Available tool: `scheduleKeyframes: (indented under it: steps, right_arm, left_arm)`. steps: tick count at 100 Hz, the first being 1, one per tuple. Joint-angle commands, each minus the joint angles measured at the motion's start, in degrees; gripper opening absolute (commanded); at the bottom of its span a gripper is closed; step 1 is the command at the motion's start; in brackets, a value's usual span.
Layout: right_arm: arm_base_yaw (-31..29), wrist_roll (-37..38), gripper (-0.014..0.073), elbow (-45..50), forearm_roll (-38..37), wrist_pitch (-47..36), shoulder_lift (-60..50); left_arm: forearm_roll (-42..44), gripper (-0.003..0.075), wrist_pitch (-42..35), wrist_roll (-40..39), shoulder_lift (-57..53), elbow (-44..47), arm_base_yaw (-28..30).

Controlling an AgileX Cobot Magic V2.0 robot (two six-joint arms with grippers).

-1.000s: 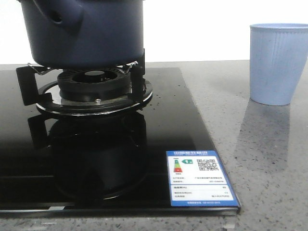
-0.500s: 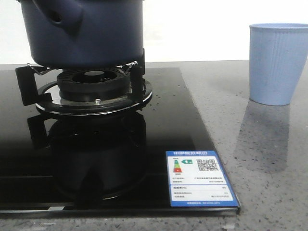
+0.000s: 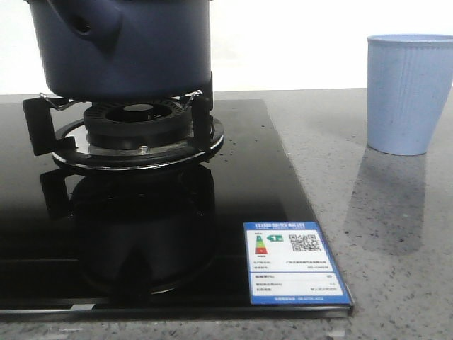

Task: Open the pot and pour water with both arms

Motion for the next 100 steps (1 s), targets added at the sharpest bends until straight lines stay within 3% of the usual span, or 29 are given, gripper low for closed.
scheduleKeyframes:
  steps: [1, 10, 25, 60, 67, 72, 79, 94, 100]
  right_arm:
    - [0.1, 0.1, -0.0066, -1.4, 1.5, -0.6, 0.4]
    - [0.1, 0.1, -0.0066, -1.4, 1.5, -0.6, 0.4]
    - [0.1, 0.1, -0.0066, -1.4, 1.5, -0.6, 0.4]
    - [0.1, 0.1, -0.0066, -1.4, 1.5, -0.6, 0.4]
    - [0.1, 0.1, -0.0066, -1.4, 1.5, -0.6, 0.4]
    - [0.1, 0.1, -0.0066, -1.4, 1.5, -0.6, 0.4]
    - [0.1, 0.1, -0.0066, -1.4, 1.5, -0.6, 0.4]
    - [0.1, 0.1, -0.0066, -1.4, 1.5, -0.6, 0.4]
    - [0.1, 0.1, -0.0066, -1.4, 1.5, -0.6, 0.4]
  left_arm:
    - [-2.3, -0.0019, 0.9, 0.1, 0.2, -1.5, -0.4]
    - [-2.3, -0.002, 0.6, 0.1, 0.2, -1.5, -0.4]
    - [-2.8, -0.0019, -11.1, 0.1, 0.2, -1.5, -0.3]
    - [-3.9, -0.0019, -14.2, 0.1, 0.2, -1.1, -0.3]
    - [0.7, -0.0019, -13.7, 0.1, 0.2, -1.1, -0.3]
    - [11.3, -0.0019, -11.2, -0.9, 0.2, -1.1, -0.3]
    - [26.3, -0.0019, -10.8, -13.3, -0.2, -1.3, -0.1]
    - [65.4, -0.0019, -10.9, -56.0, -3.9, -1.1, 2.0]
    - [76.8, -0.0019, -11.3, -65.8, -6.6, -0.4, 3.2]
